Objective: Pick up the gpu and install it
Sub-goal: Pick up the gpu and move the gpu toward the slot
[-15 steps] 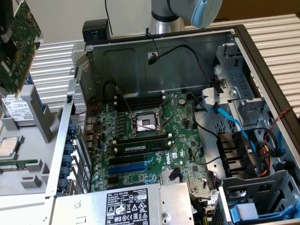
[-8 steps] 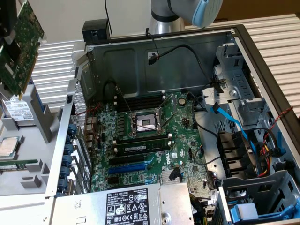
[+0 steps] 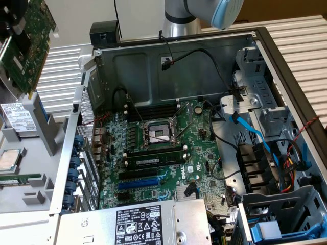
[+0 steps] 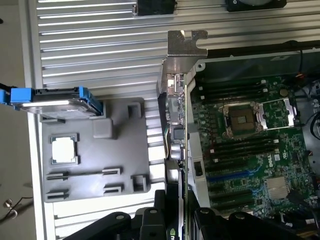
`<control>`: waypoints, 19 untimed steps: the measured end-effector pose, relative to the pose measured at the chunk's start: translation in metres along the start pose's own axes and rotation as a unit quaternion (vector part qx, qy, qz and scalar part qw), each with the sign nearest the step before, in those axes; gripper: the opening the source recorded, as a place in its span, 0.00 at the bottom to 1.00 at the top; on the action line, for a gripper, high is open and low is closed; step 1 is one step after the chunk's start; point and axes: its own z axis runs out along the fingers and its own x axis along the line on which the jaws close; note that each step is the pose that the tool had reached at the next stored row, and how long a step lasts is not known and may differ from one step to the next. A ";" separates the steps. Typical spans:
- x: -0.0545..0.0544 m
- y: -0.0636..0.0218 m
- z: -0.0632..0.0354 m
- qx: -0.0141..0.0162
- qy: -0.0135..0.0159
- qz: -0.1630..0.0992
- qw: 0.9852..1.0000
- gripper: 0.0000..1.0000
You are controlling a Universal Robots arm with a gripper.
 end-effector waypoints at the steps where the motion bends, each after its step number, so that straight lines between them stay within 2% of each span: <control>1: -0.002 0.0001 -0.0008 0.000 0.001 -0.001 1.000 0.27; 5: -0.008 0.0010 -0.0036 -0.001 0.004 -0.009 1.000 0.27; 6: -0.010 0.0011 -0.0035 0.000 0.006 -0.010 1.000 0.27; 11: -0.010 0.0012 -0.0034 0.000 0.006 -0.011 1.000 0.27; 12: -0.011 0.0013 -0.0034 0.000 0.007 -0.011 1.000 0.27; 13: -0.011 0.0012 -0.0034 0.001 0.013 -0.010 1.000 0.27; 16: -0.013 0.0006 -0.0032 0.003 0.038 -0.007 0.999 0.27; 17: -0.015 0.0005 -0.0030 0.003 0.043 -0.006 0.999 0.27; 18: -0.016 0.0002 -0.0030 0.003 0.044 -0.006 0.999 0.27; 19: -0.016 0.0002 -0.0030 0.003 0.044 -0.006 0.999 0.27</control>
